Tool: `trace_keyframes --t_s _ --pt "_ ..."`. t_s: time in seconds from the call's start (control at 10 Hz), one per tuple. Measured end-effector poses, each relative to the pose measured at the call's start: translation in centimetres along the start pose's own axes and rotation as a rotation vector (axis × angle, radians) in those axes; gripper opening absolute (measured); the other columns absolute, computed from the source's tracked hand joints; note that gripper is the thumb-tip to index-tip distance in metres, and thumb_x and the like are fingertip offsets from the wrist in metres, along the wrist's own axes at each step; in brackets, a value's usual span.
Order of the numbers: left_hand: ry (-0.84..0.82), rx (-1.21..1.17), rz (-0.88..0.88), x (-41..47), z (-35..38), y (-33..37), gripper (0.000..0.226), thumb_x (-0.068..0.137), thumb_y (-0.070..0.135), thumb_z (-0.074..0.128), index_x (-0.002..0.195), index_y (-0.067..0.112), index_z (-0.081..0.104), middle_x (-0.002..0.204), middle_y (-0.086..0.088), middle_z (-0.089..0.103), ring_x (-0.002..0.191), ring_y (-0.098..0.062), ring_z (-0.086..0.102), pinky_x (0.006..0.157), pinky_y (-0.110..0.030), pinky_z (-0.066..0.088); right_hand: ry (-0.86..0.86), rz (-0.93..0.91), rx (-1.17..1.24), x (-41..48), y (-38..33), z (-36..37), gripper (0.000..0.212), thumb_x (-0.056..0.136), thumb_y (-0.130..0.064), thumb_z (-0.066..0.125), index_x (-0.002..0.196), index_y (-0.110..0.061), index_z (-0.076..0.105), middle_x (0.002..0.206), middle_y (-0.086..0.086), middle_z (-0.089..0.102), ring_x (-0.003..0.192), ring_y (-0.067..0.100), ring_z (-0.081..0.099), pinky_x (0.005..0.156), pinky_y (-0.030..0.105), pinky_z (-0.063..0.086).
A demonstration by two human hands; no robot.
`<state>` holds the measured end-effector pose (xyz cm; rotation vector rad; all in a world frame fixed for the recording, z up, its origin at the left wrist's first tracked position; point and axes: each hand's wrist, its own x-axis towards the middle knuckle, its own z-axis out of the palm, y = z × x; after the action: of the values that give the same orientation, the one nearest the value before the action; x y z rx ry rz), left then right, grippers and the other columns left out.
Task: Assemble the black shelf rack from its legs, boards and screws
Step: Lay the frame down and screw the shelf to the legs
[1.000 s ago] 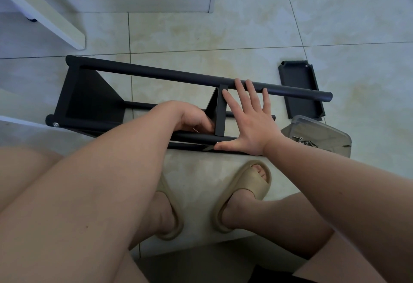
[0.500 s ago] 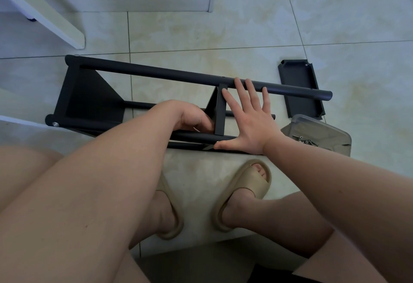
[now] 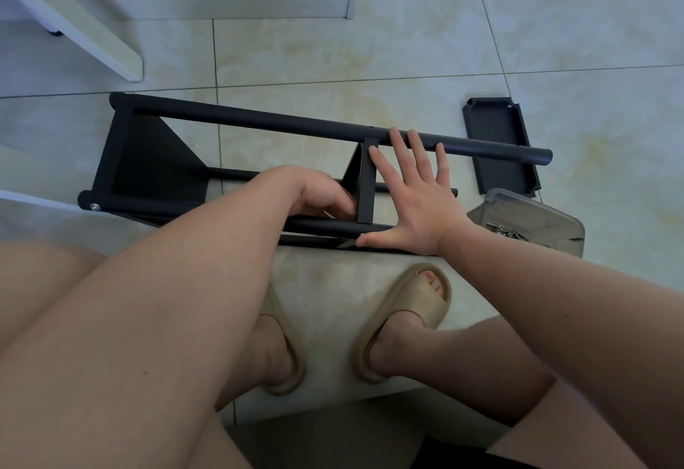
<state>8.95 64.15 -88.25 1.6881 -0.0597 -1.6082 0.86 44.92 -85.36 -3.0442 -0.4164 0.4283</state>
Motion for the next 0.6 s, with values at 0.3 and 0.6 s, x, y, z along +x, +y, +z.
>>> trace_keyframes --t_s 0.3,0.6 --pt "-0.032 0.009 -0.037 -0.13 -0.01 -0.11 0.026 0.086 0.006 0.059 0.077 0.019 0.079 0.097 -0.01 0.07 0.098 -0.027 0.062 0.108 -0.045 0.044 0.014 -0.009 0.008 0.04 0.1 0.2 0.132 0.06 -0.104 0.028 0.162 -0.027 -0.005 0.168 0.008 -0.021 0.153 0.031 -0.025 0.12 0.062 -0.013" --pt "0.008 -0.024 -0.041 -0.07 0.09 0.03 0.027 0.085 0.013 0.066 0.11 0.008 0.074 0.117 -0.015 0.071 0.116 -0.03 0.065 0.11 -0.046 0.045 0.017 -0.007 0.004 0.0 0.08 0.22 0.132 0.06 -0.104 0.028 0.162 -0.027 -0.006 0.168 0.008 -0.021 0.153 0.032 -0.025 0.12 0.063 -0.013"
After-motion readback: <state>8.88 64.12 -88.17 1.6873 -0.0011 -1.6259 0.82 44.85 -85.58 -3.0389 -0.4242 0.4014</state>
